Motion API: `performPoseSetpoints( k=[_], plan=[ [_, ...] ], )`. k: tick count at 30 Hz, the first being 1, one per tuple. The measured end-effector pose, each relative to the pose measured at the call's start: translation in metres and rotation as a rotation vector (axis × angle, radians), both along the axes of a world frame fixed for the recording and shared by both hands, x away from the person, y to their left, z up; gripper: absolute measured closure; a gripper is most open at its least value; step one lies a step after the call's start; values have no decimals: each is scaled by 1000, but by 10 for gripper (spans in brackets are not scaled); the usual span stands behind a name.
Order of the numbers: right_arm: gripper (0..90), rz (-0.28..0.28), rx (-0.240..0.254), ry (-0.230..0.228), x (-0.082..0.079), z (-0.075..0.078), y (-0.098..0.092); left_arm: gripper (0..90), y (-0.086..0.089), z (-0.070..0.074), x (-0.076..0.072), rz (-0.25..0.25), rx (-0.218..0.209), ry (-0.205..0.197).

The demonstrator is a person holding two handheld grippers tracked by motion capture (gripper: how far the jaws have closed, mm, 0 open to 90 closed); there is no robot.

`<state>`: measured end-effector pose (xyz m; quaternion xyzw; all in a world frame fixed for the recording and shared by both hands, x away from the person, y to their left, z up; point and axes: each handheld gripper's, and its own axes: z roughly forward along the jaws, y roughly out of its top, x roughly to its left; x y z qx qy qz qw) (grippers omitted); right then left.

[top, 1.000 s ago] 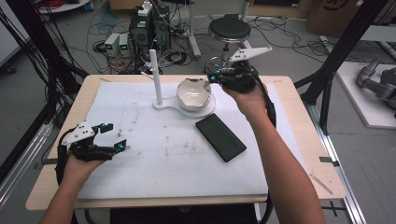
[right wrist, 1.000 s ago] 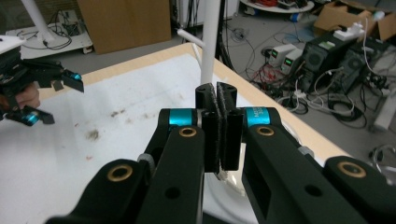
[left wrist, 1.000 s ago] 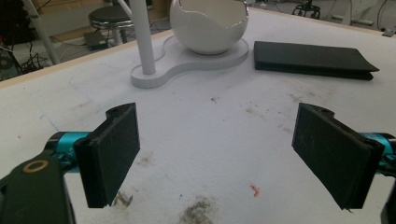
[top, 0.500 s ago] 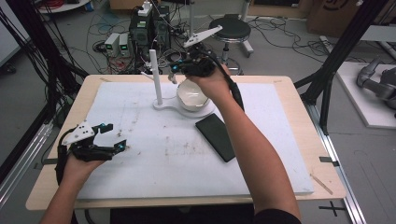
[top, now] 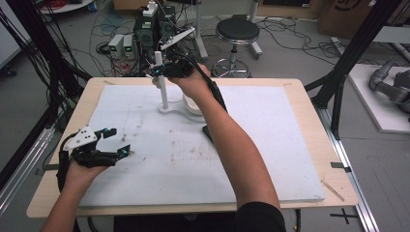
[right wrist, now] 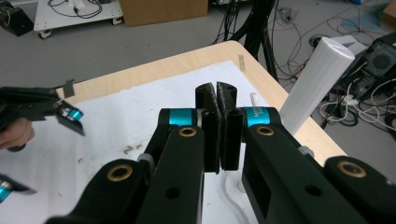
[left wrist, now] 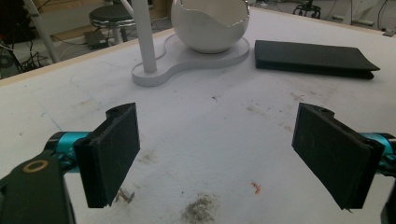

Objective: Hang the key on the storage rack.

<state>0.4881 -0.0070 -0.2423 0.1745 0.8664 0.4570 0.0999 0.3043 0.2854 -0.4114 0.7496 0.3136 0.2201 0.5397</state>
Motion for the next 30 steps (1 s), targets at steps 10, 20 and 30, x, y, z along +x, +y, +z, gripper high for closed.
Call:
performPoseSetpoints(
  k=[10, 20, 30],
  plan=[
    [900, -45, 0, 14, 19, -4, 3, 150, 1, -1, -1, 1, -2, -2],
    [900, -65, 5, 27, 24, -10, 6, 150, -1, -1, -2, -6, 0, 2],
    [900, -87, 18, 37, 26, -10, 3, 150, -1, -1, -1, -10, 3, 2]
  ],
)
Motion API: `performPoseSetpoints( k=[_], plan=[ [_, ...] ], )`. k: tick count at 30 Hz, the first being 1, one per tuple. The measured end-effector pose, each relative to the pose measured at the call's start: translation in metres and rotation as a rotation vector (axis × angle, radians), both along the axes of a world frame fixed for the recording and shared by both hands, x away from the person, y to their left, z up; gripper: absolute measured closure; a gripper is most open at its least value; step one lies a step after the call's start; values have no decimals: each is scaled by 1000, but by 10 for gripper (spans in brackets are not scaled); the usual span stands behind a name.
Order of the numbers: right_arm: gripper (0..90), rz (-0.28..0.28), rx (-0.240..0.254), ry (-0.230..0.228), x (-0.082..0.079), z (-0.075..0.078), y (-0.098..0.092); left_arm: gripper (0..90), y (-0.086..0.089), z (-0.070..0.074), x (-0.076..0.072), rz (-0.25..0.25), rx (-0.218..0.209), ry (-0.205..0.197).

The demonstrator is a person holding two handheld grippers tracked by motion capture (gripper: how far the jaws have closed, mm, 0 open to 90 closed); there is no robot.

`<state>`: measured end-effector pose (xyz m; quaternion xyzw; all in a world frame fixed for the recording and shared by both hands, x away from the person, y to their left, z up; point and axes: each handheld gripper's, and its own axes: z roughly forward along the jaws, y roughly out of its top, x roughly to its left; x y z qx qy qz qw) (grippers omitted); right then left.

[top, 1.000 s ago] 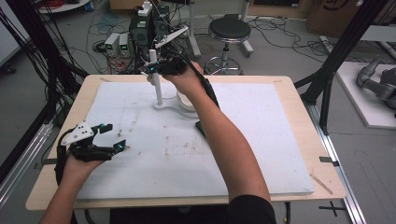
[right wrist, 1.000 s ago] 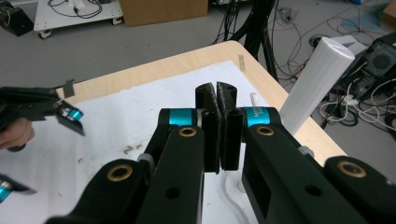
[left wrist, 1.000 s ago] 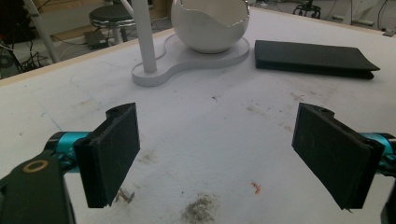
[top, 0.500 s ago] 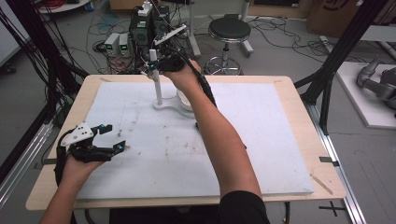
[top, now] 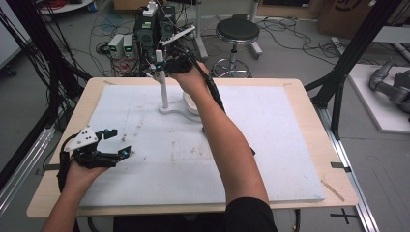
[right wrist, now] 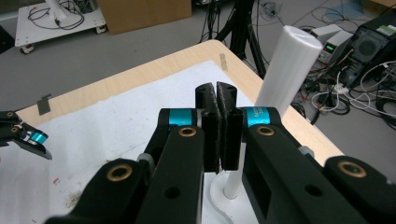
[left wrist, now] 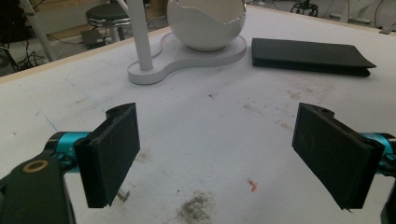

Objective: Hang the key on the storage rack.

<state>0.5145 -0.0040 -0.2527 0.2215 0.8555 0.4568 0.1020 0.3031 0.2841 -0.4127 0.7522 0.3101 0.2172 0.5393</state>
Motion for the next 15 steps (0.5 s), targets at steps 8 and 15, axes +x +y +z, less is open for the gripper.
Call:
performPoseSetpoints(
  k=[8, 15],
  plan=[
    [900, -16, 6, -13, -1, 0, -3, 150, -1, 0, 0, -6, 3, 1],
    [725, -41, 11, -63, -12, 8, -13, 150, -2, -1, 1, -7, 1, 4]
  ],
)
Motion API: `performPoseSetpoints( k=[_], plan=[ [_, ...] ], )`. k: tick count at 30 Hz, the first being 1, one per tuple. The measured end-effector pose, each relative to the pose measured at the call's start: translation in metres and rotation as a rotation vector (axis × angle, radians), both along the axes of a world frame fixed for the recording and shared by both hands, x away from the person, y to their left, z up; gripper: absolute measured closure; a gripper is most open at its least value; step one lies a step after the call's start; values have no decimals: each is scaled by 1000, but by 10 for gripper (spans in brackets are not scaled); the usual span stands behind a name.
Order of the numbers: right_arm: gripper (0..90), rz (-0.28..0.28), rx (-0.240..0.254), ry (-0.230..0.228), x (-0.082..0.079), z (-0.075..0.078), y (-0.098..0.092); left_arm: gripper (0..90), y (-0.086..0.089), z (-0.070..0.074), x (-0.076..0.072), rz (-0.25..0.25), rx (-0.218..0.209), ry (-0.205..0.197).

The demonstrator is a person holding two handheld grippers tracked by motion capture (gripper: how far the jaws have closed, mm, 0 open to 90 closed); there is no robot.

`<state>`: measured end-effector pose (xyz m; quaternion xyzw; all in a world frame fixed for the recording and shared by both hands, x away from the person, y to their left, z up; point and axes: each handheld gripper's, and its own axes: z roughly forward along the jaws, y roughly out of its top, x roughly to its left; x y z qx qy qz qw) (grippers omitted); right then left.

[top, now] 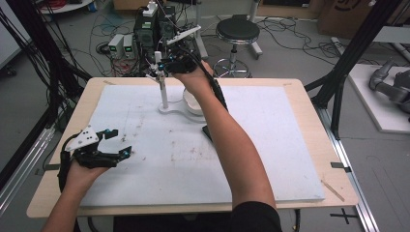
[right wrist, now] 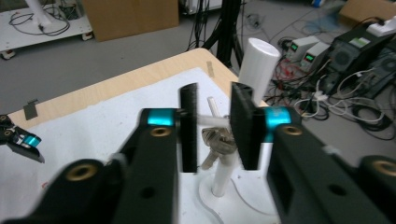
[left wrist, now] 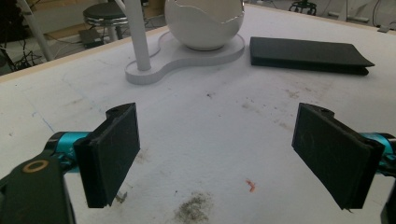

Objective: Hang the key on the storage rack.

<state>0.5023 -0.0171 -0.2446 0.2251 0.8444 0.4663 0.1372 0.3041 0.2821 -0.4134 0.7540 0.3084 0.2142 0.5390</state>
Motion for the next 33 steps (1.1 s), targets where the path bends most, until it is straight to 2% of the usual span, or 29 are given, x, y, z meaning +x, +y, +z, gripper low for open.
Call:
performPoseSetpoints(
  k=[1, 2, 3, 7, 8, 9, 15, 17, 19, 20, 26, 33],
  plan=[
    [725, 0, 0, 0, 0, 0, 0, 150, 0, 0, 0, 0, 0, 0],
    [658, 2, 5, -10, -8, 1, -9, 150, -1, 0, 1, -3, 4, 3],
    [636, 5, 7, -7, -10, 1, -12, 150, -1, 0, 1, -2, 5, 4],
    [553, -1, -1, -6, -25, -1, -36, 150, -5, 0, 1, -13, 13, 4],
    [553, -1, -1, -6, -25, -1, -36, 150, -5, 0, 1, -13, 13, 4],
    [515, -4, 12, -8, -34, -3, -54, 150, -6, 0, 1, -14, 11, 4],
    [410, -53, 43, -11, -60, -14, -105, 150, -11, 2, 4, -18, 10, 9],
    [385, -67, 30, -6, -68, -18, -122, 150, -12, 2, 6, -16, 14, 13],
    [375, -82, 55, -24, -78, -24, -142, 150, -13, 3, 7, -16, 9, 12],
    [363, -99, 56, -12, -83, -26, -150, 150, -15, 4, 8, -20, 3, 8],
    [314, -171, 110, -19, -109, -47, -196, 150, -21, 4, 14, -29, -1, 14],
    [282, -220, 165, -17, -137, -76, -235, 150, -32, 6, 20, -46, -13, 11]
  ],
)
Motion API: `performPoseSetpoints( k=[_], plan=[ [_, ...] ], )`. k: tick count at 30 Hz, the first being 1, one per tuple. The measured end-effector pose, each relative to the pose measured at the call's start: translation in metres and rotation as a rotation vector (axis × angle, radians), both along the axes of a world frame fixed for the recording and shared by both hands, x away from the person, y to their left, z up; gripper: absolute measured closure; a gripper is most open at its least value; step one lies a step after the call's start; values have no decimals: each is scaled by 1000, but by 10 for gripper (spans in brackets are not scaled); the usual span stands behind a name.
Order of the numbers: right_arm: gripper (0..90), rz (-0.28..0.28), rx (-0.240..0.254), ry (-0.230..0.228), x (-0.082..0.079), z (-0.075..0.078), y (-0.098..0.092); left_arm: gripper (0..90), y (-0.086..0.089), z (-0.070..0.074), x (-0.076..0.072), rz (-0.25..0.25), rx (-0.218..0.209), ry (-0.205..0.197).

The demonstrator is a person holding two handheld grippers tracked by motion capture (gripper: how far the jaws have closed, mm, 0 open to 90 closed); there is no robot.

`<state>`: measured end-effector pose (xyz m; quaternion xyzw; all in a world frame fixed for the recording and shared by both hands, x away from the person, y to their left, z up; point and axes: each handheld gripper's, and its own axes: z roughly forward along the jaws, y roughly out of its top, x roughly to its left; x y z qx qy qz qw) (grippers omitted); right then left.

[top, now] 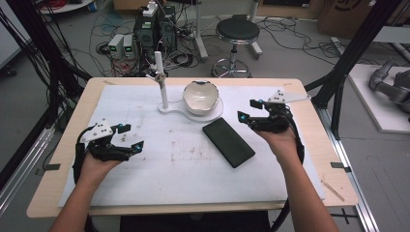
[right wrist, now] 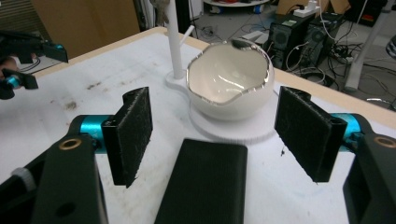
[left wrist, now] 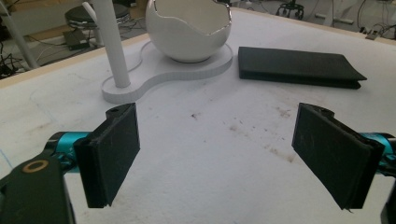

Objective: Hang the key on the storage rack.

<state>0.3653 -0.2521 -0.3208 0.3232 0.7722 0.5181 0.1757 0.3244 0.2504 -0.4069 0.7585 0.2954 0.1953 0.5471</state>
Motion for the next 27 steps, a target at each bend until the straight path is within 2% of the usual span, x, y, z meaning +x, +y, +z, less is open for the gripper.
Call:
performPoseSetpoints(
  k=[9, 12, 20, 24, 27],
  plan=[
    [227, -22, 51, 6, -19, -41, -29, 150, -3, -1, 5, -3, -8, -5],
    [214, -27, 56, 37, -19, -51, -34, 150, 0, -2, 8, 6, -18, 0],
    [213, -77, 68, 32, -19, -57, -46, 150, 3, 0, 7, 1, -35, -13],
    [208, -101, 65, 45, -17, -60, -49, 150, 2, -1, 7, -4, -26, -14],
    [207, -115, 81, 57, -16, -61, -51, 150, 2, 0, 6, -2, -24, -14]
  ],
)
